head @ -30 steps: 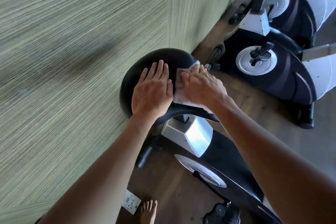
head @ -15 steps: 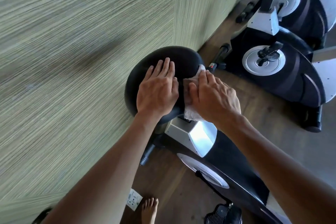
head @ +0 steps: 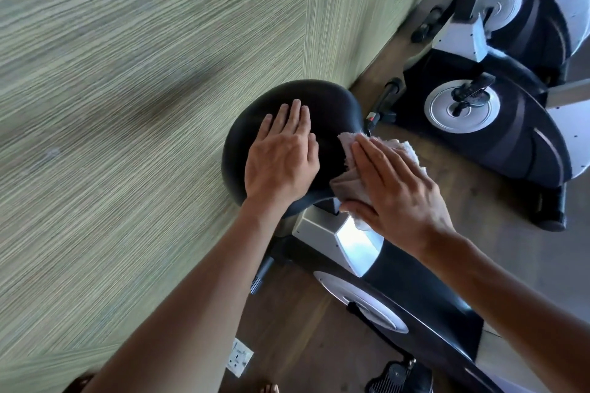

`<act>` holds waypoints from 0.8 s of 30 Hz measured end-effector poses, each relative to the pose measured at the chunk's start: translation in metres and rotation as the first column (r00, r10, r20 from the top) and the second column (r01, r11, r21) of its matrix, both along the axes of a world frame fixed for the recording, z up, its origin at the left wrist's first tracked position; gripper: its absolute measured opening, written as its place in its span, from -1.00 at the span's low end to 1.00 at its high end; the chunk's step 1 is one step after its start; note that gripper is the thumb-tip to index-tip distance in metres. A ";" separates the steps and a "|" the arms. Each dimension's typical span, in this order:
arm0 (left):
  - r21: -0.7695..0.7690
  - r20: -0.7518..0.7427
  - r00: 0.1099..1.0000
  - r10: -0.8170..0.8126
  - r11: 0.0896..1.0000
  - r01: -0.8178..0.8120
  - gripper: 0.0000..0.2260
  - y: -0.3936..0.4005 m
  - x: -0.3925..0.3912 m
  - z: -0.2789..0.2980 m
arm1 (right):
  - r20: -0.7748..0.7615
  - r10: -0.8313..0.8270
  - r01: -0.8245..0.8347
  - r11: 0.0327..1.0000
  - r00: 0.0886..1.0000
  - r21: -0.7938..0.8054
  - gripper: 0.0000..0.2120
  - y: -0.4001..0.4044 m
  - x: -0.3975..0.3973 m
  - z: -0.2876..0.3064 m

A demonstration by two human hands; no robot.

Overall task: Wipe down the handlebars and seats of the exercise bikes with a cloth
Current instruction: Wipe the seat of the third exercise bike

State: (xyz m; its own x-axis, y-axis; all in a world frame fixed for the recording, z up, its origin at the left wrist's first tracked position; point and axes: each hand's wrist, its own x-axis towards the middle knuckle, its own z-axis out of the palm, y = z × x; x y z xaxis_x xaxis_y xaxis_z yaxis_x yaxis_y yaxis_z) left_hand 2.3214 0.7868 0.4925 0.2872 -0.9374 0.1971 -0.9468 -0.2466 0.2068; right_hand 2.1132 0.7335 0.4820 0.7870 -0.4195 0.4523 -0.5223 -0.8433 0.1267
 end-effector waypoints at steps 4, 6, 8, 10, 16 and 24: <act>0.003 0.007 1.000 0.007 1.000 -0.007 -0.47 -0.002 0.001 -0.001 | -0.073 -0.030 0.026 0.998 0.997 -0.060 -0.22 -0.001 0.014 0.001; 0.027 0.000 1.000 0.001 1.000 -0.001 -0.50 0.001 0.000 -0.003 | -0.093 -0.030 0.022 0.996 0.995 -0.092 -0.20 0.002 0.014 -0.002; 0.022 0.012 1.000 0.000 1.000 -0.001 -0.50 0.002 0.002 -0.006 | -0.072 -0.031 0.020 0.988 0.997 -0.151 -0.19 0.001 0.013 -0.005; 0.016 0.007 1.000 -0.011 1.000 0.011 -0.50 -0.002 0.006 -0.007 | -0.069 -0.035 0.020 0.979 0.997 -0.204 -0.20 0.000 0.014 -0.006; 0.022 0.006 0.998 -0.066 0.998 0.066 -0.50 -0.005 0.010 -0.004 | -0.047 -0.030 0.015 0.954 0.998 -0.301 -0.16 -0.002 0.016 -0.011; -0.189 0.119 0.992 0.037 0.982 -0.014 -0.64 0.010 0.003 -0.006 | -0.012 -0.196 0.167 0.862 0.981 -0.479 -0.08 0.005 0.021 -0.017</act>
